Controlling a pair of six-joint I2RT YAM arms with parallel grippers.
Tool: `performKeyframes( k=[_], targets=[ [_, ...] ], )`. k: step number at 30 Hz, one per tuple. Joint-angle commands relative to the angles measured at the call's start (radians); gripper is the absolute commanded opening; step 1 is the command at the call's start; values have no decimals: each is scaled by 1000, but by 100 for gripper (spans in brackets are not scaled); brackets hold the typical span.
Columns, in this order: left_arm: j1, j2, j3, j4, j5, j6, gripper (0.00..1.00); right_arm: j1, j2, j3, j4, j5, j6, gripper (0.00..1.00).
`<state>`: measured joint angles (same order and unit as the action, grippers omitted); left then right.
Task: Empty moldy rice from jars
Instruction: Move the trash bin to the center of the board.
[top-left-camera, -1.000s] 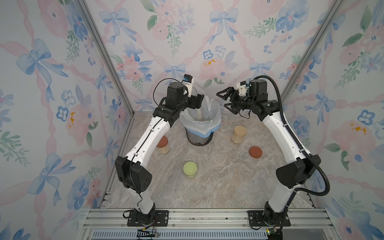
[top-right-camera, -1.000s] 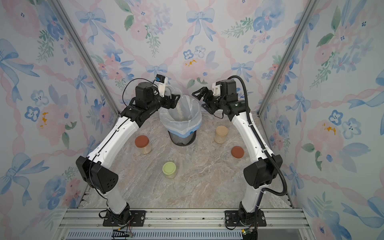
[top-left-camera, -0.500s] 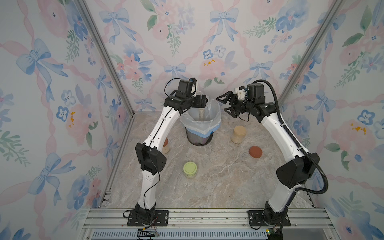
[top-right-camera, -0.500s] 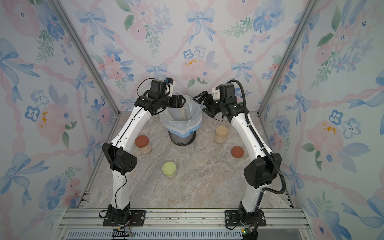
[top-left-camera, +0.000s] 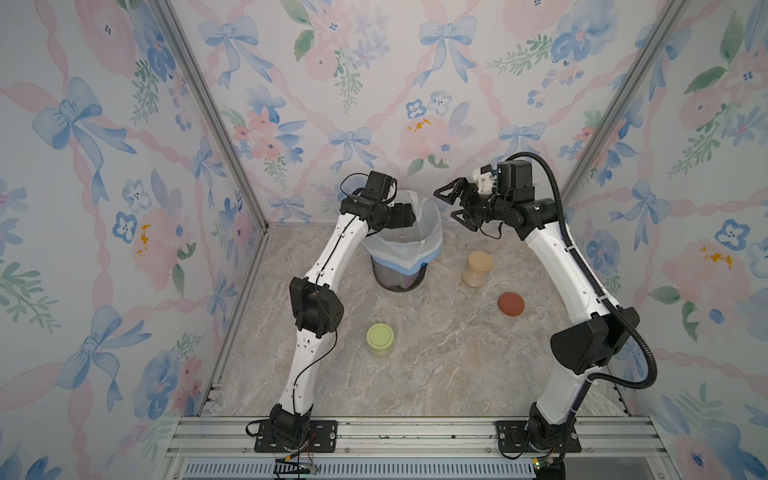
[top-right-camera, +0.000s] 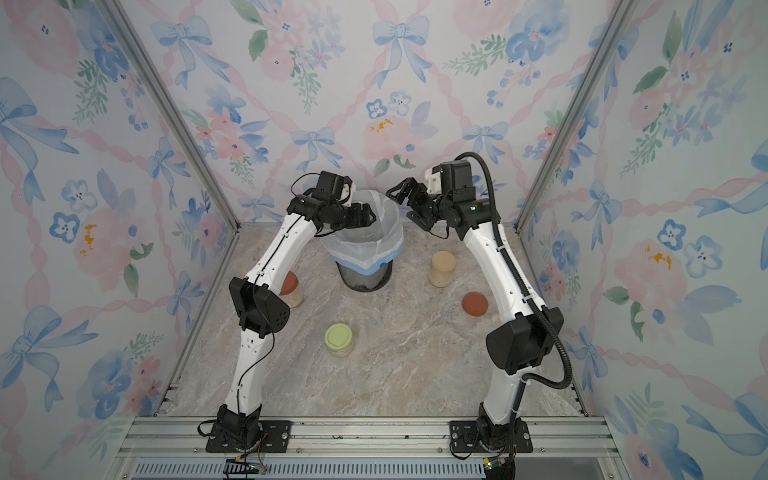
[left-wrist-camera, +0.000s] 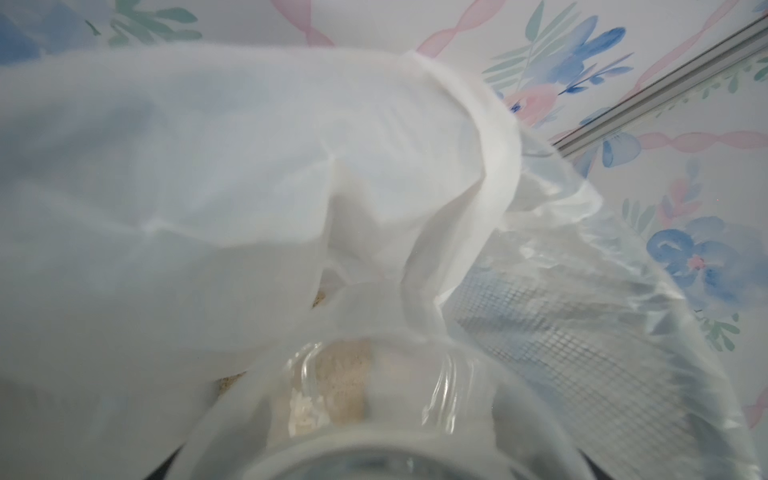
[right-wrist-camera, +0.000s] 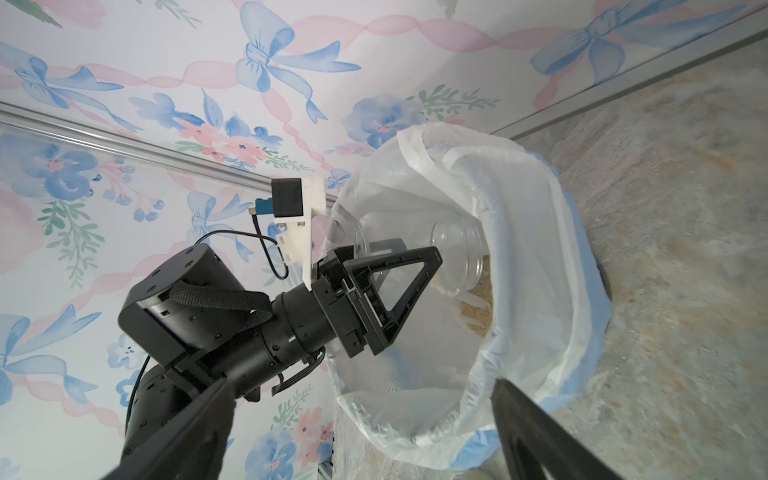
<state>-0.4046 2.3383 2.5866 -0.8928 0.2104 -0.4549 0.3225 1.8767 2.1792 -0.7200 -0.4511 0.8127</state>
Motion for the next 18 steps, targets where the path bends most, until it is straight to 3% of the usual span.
performKeyframes(
  k=[1, 7, 18],
  targets=[
    [8, -85, 39, 50, 18, 5, 0, 40, 93, 158, -244, 125, -135, 97],
    [8, -132, 39, 60, -14, 61, 0, 84, 242, 347, -449, 229, -179, 97],
    [4, -194, 22, 69, -69, 140, 0, 107, 266, 336, -462, 293, -182, 97]
  ],
)
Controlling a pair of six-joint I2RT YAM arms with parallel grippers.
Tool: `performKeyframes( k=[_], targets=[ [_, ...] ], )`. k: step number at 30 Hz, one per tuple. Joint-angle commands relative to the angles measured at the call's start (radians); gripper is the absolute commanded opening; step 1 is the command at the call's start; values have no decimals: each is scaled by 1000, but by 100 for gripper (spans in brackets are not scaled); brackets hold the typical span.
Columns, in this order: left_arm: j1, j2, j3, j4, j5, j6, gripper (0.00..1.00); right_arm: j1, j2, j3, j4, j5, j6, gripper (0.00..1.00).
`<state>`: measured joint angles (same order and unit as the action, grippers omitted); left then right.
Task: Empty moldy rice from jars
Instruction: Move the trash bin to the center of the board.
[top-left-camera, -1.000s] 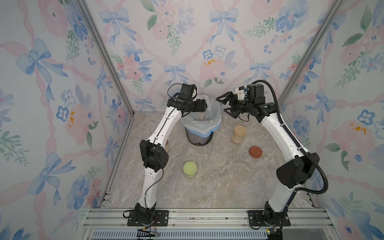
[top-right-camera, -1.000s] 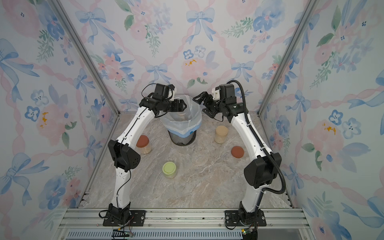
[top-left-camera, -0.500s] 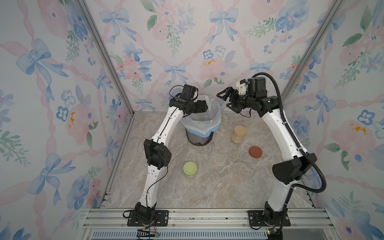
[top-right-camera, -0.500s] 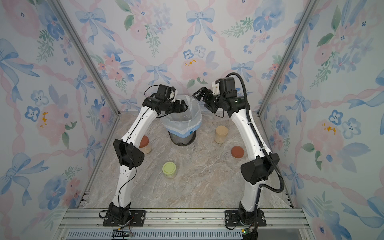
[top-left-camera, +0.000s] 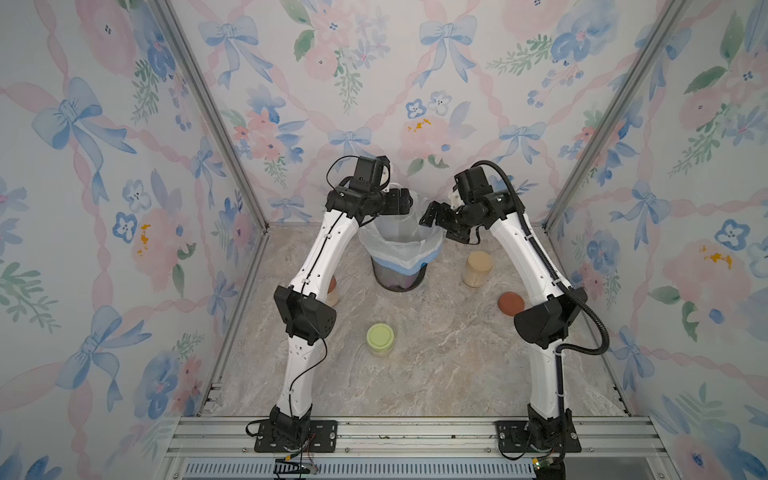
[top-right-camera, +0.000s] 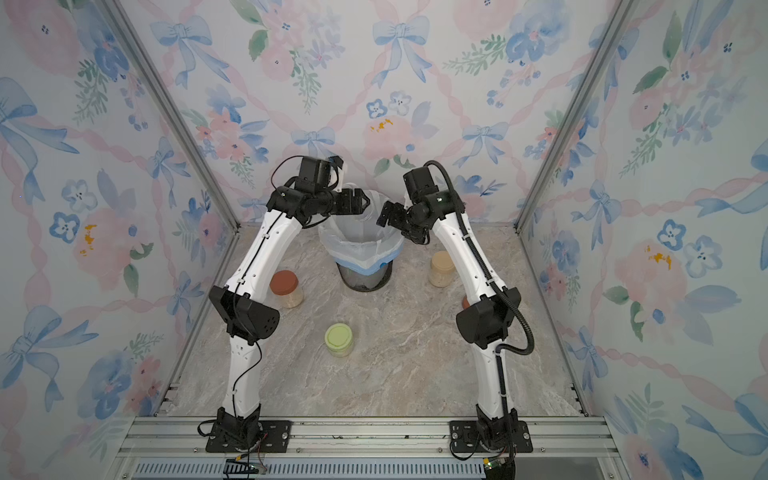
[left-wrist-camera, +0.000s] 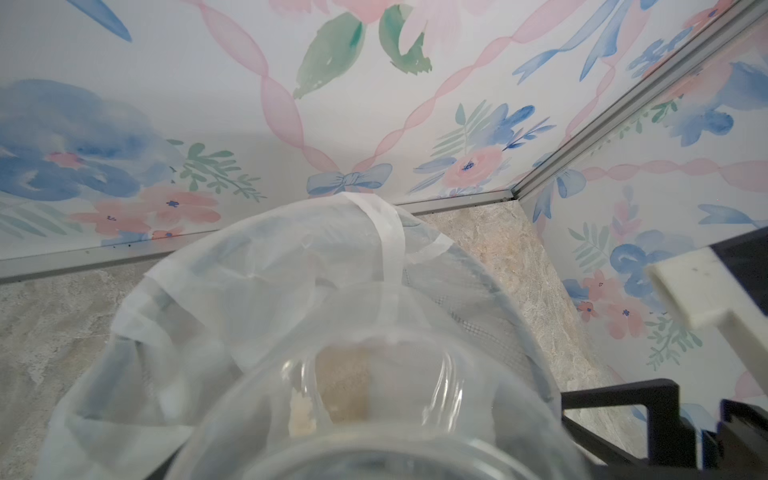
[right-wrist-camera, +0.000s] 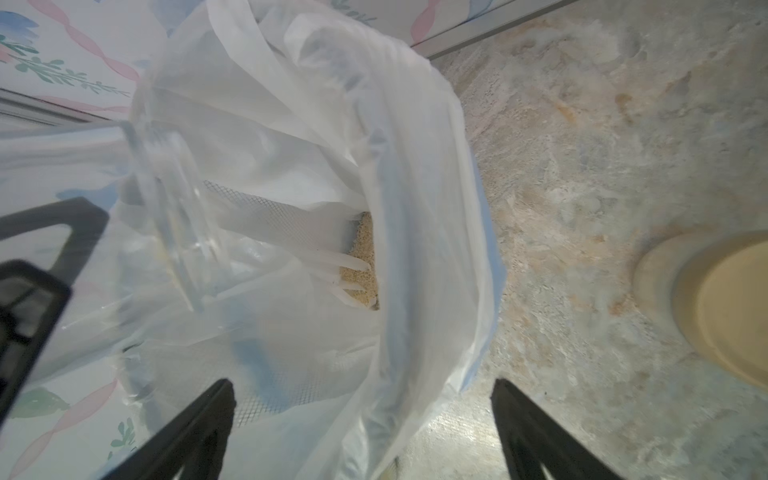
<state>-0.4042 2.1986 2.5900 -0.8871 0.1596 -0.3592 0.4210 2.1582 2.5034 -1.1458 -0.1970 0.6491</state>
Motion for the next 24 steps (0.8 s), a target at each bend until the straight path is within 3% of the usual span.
performKeyframes(
  k=[1, 3, 9, 12, 19, 24],
  targets=[
    [5, -52, 17, 63, -14, 45, 0, 7, -11, 14, -44, 42, -19, 98],
    [5, -49, 7, 63, -11, 39, 0, 6, 6, 27, -64, 44, -17, 100],
    [-6, -62, 4, 66, -11, 32, 0, 6, 34, 45, -100, 59, -60, 87],
    [-9, -77, -16, 68, -12, 38, 0, 11, 35, 45, -100, 68, -72, 76],
    [-30, -92, -28, 70, -15, 53, 0, 12, 66, 68, -106, 72, -85, 39],
    [-46, -97, -35, 70, -11, 62, 0, 19, 83, 91, -102, 74, -91, 40]
  ],
)
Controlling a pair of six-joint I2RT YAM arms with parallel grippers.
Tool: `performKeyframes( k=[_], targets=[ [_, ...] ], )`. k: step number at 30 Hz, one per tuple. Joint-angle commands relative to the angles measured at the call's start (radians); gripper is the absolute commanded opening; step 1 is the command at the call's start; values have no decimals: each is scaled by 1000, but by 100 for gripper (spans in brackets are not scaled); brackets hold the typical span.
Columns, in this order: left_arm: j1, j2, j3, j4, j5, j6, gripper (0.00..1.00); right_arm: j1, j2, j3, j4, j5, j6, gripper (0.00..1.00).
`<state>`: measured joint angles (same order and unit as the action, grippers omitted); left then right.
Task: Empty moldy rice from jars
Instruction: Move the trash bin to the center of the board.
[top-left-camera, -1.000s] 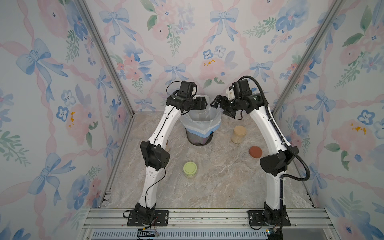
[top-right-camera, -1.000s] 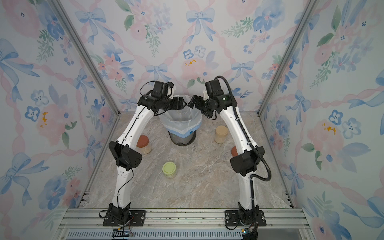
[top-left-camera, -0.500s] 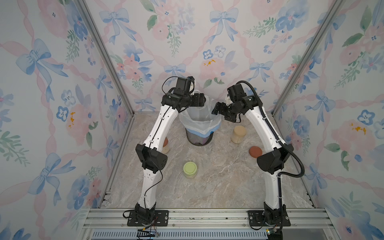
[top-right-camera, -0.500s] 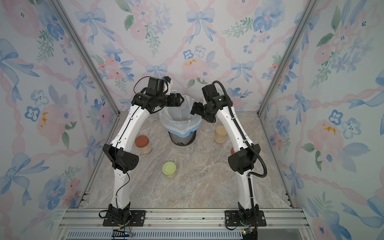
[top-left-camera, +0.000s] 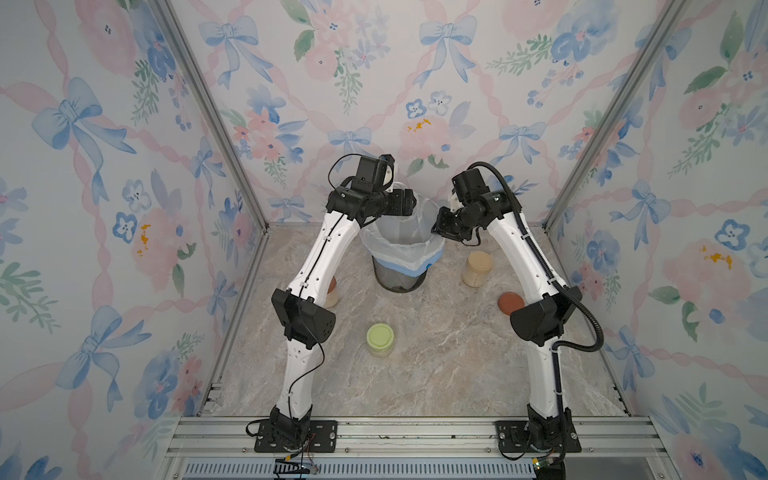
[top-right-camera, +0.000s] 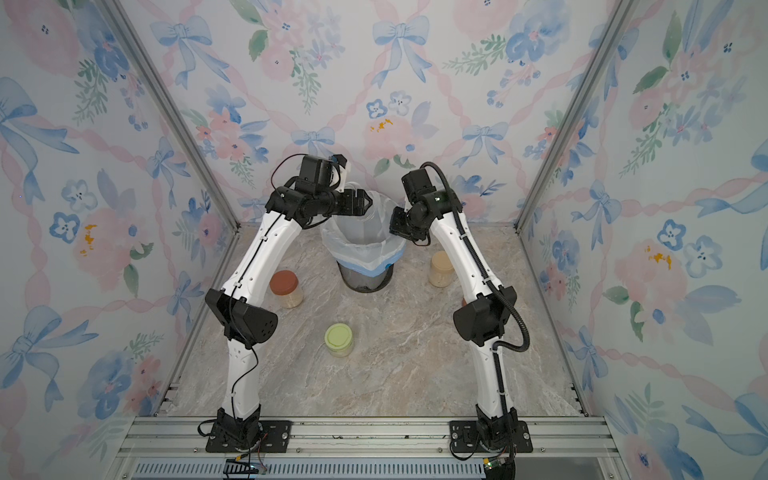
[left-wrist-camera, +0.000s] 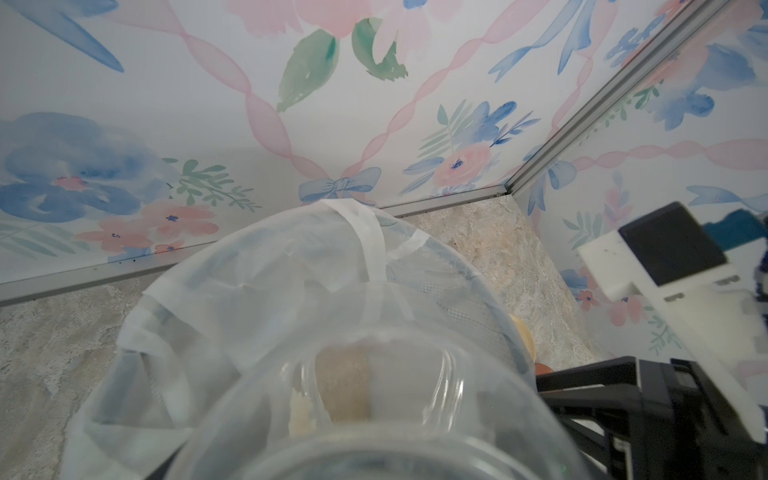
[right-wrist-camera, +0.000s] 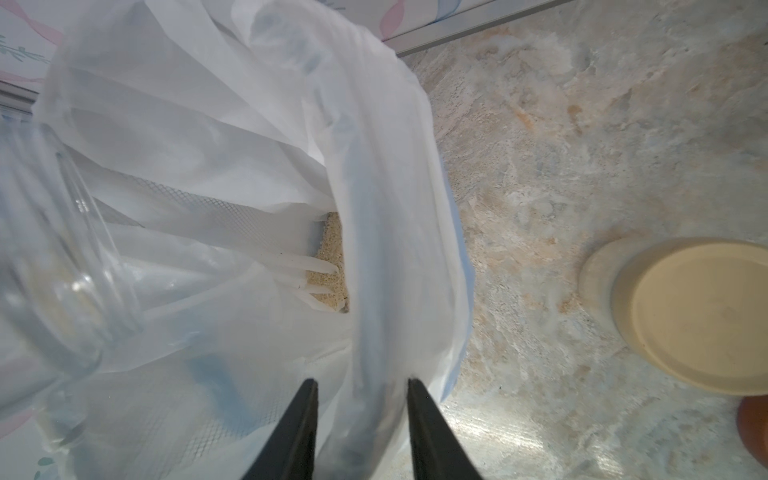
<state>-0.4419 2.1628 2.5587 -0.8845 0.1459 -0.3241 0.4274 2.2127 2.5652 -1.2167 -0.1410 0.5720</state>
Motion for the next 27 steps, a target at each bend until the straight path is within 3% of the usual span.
performKeyframes(
  k=[1, 3, 7, 12, 20, 27],
  targets=[
    [-12, -63, -7, 69, 3, 28, 0, 12, 36, 34, -29, 19, -16, 41],
    [-12, -65, -13, 68, 4, 28, 0, 14, 56, 48, -36, 18, -20, 39],
    [-15, -79, -32, 68, 4, 28, 0, 18, 67, 82, -66, 35, -36, 20],
    [-15, -108, -61, 68, 7, 31, 0, 20, 27, 77, -88, 37, -27, 5],
    [-22, -159, -142, 68, 40, 32, 0, 51, -23, 65, -183, 30, -23, 3],
    [-20, -223, -256, 67, 34, 42, 0, 119, -56, -27, -139, -8, 2, 4]
  ],
)
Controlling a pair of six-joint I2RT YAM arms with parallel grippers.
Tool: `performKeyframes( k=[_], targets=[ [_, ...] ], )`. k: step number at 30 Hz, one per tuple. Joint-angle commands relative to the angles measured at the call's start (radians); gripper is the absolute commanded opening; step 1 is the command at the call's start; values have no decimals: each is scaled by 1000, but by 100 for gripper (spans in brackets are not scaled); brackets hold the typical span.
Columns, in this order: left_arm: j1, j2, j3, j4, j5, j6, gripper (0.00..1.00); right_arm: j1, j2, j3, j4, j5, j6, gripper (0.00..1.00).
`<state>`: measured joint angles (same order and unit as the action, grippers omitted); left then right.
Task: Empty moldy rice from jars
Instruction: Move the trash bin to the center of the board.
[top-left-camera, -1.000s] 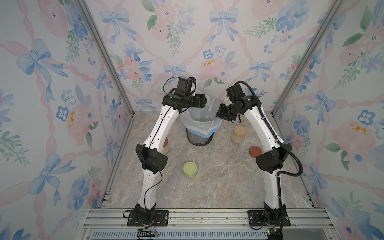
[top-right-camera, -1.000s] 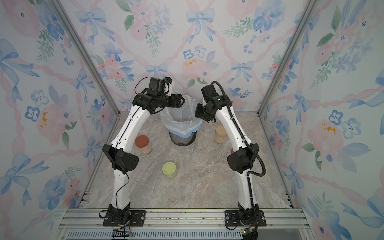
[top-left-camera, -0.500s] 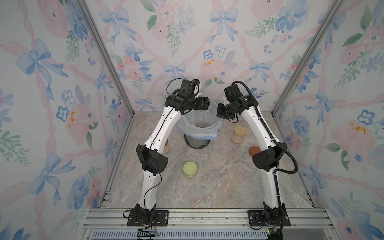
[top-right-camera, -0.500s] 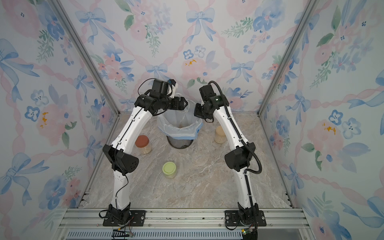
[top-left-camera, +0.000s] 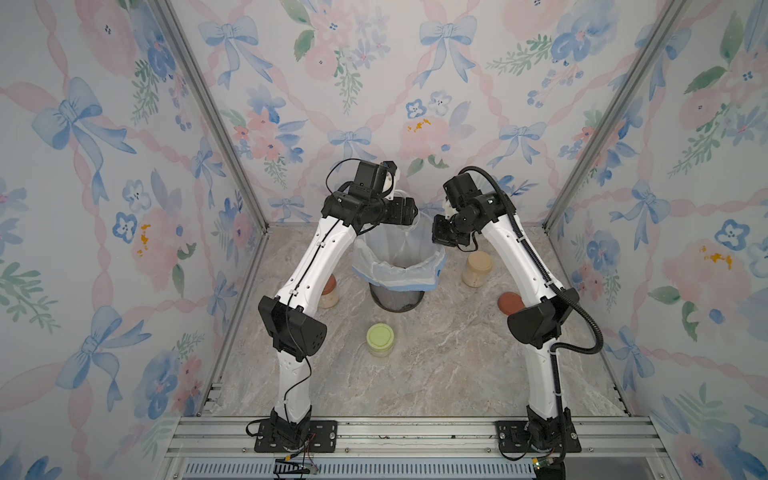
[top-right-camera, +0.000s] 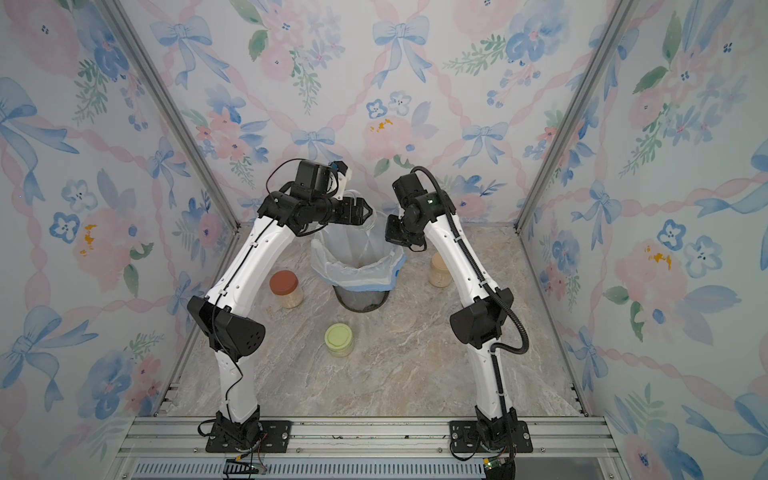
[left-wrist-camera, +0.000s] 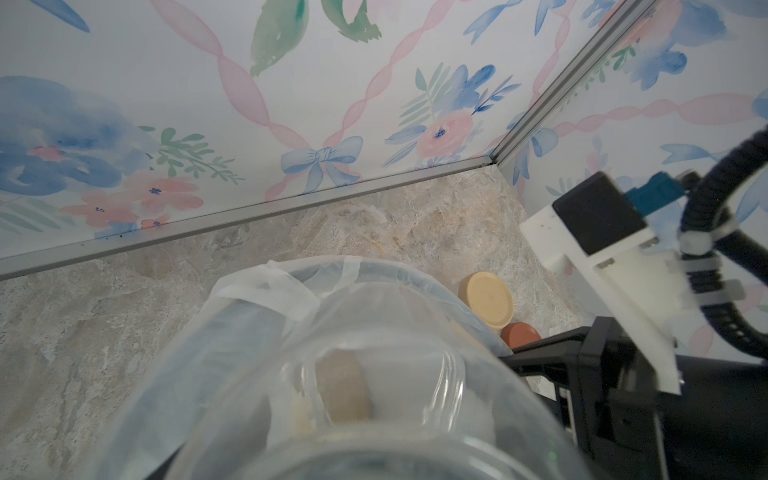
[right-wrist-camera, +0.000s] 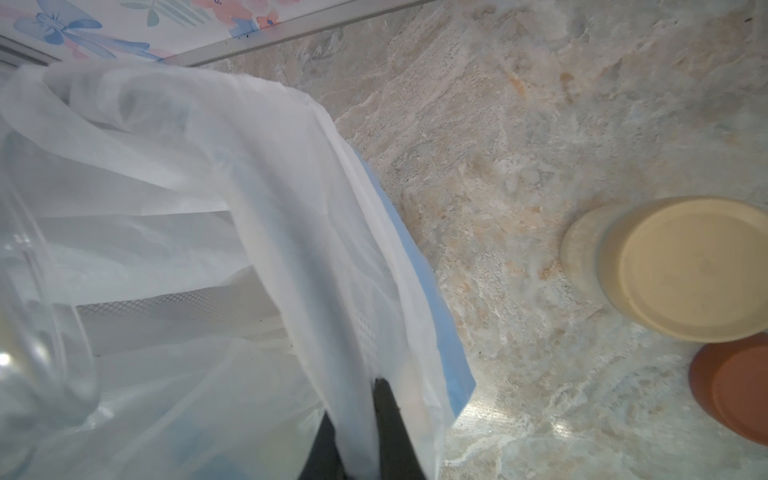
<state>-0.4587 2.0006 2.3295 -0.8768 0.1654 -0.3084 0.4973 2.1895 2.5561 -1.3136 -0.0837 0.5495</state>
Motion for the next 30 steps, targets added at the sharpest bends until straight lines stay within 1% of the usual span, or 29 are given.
performKeyframes(
  k=[1, 3, 4, 5, 6, 7, 8, 10, 12, 13, 15, 16, 18, 20, 23, 25, 27, 29, 30],
  targets=[
    [-2, -73, -47, 58, 14, 25, 0, 57, -35, -19, -41, -64, 25, 4],
    [1, -99, -87, 58, 14, 17, 0, 66, -43, -29, -31, -60, 26, 5],
    [0, -112, -111, 56, 17, 11, 0, 66, -46, -36, -26, -63, 26, 11],
    [1, -124, -129, 55, 18, 4, 0, 66, -48, -42, -23, -66, 24, 28],
    [2, -135, -153, 52, 23, -5, 0, 64, -50, -44, -25, -65, 19, 62],
    [1, -143, -173, 48, 31, -11, 0, 64, -52, -45, -28, -64, 18, 87],
    [0, -150, -195, 41, 39, -22, 0, 59, -56, -47, -29, -58, 15, 98],
    [-2, -159, -237, 17, 46, -40, 0, 49, -66, -52, -35, -55, 12, 97],
    [-8, -139, -253, -59, 8, -55, 0, 31, -91, -80, -30, -53, 11, 97],
    [-18, -113, -229, -116, -19, -50, 0, 23, -106, -100, -20, -55, 12, 97],
    [-54, -26, -101, -256, -122, -21, 0, 6, -137, -148, 6, -63, 17, 97],
    [-72, 1, -47, -287, -158, -11, 0, -2, -149, -165, 17, -66, 19, 97],
    [-83, 70, 88, -359, -189, -17, 0, -16, -166, -183, 31, -72, 23, 97],
    [-86, 87, 133, -366, -196, -24, 0, -30, -170, -177, 30, -77, 22, 98],
    [-88, 83, 144, -363, -197, -32, 0, -51, -175, -174, 30, -88, 24, 97],
    [-90, 78, 161, -362, -166, -38, 0, -60, -181, -174, 32, -93, 23, 97],
    [-76, 77, 191, -363, -88, -52, 0, -68, -180, -174, 34, -99, 20, 97],
    [-29, 70, 202, -354, 61, -104, 0, -73, -181, -171, 40, -106, 21, 97],
    [4, 70, 198, -346, 167, -150, 0, -74, -181, -169, 42, -107, 22, 97]
  ],
)
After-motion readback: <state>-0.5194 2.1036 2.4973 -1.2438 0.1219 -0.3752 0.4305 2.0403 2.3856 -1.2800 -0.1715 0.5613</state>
